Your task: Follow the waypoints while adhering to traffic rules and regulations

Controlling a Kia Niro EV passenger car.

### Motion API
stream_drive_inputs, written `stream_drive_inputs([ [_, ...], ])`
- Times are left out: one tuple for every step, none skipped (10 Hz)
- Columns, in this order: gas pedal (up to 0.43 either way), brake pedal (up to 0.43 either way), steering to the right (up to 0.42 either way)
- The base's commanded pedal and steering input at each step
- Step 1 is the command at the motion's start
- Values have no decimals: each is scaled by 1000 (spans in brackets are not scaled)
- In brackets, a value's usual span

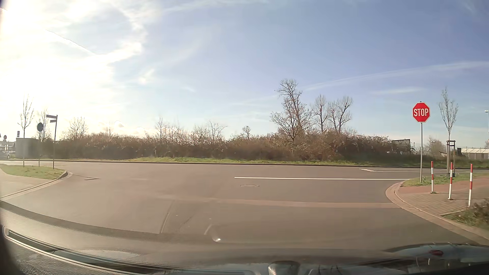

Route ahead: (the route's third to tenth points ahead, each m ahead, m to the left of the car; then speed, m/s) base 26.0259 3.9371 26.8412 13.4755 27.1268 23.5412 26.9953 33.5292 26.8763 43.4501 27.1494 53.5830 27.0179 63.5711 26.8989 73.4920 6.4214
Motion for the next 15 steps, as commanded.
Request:
stream_drive_inputs([
  [0, 0, 19],
  [0, 18, 21],
  [0, 30, 21],
  [0, 49, 21],
  [0, 67, 20],
  [0, 73, 20],
  [0, 85, 19],
  [0, 85, 16],
  [0, 91, 15],
  [0, 98, 14],
  [0, 104, 12],
  [0, 116, 10],
  [0, 122, 9],
  [0, 134, 9],
  [0, 134, 8],
])
